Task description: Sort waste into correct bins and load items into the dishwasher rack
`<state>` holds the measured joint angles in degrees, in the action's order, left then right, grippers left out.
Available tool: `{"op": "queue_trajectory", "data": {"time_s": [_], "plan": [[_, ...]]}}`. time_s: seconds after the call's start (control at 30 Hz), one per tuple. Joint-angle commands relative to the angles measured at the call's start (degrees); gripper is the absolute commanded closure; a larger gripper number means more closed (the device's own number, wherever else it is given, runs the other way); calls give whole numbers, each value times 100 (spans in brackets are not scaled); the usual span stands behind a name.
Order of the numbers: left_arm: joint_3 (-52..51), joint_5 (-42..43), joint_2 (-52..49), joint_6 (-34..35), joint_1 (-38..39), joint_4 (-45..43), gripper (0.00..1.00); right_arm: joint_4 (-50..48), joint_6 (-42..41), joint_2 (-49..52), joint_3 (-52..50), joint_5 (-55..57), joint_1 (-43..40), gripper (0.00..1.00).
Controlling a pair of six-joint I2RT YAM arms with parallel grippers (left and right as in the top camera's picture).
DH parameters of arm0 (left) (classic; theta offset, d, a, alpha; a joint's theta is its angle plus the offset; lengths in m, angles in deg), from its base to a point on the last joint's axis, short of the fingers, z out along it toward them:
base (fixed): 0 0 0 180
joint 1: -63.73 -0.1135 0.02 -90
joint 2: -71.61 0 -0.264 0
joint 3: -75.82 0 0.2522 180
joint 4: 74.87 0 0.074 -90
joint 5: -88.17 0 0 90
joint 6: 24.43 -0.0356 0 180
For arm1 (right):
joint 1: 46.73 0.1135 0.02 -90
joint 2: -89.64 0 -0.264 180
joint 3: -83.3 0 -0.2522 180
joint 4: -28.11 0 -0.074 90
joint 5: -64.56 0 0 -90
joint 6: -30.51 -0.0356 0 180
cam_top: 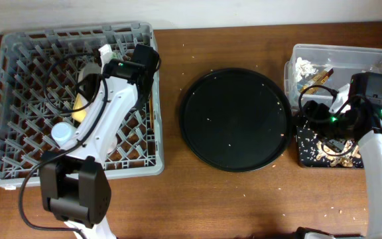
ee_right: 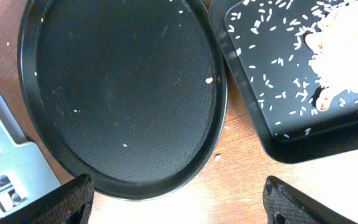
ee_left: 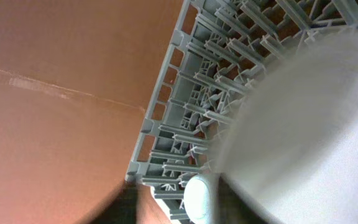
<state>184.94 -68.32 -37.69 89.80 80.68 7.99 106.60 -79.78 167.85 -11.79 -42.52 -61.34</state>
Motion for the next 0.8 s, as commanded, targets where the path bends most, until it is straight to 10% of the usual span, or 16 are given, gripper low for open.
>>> {"op": "queue_trajectory", "data": {"time_s": [0.0,0.23,0.3,0.63,0.77], "plan": [[420,1915,236,79,7,-17,1,-37,481,-59,44,-142,-37,19],[929,6078,2492,-763,-72,315,1,-313,2201,-2020,59,-2212,282,18],[927,6135,3001,-761,-72,682,1,-83,2197,-2474,59,-2210,752,2],[927,6135,3351,-699,-72,1034,1,-50,2332,-2402,31,-1604,1091,2],[927,6135,3351,-699,-72,1036,1,-2100,3923,-3672,-1239,-1298,1255,2]]}}
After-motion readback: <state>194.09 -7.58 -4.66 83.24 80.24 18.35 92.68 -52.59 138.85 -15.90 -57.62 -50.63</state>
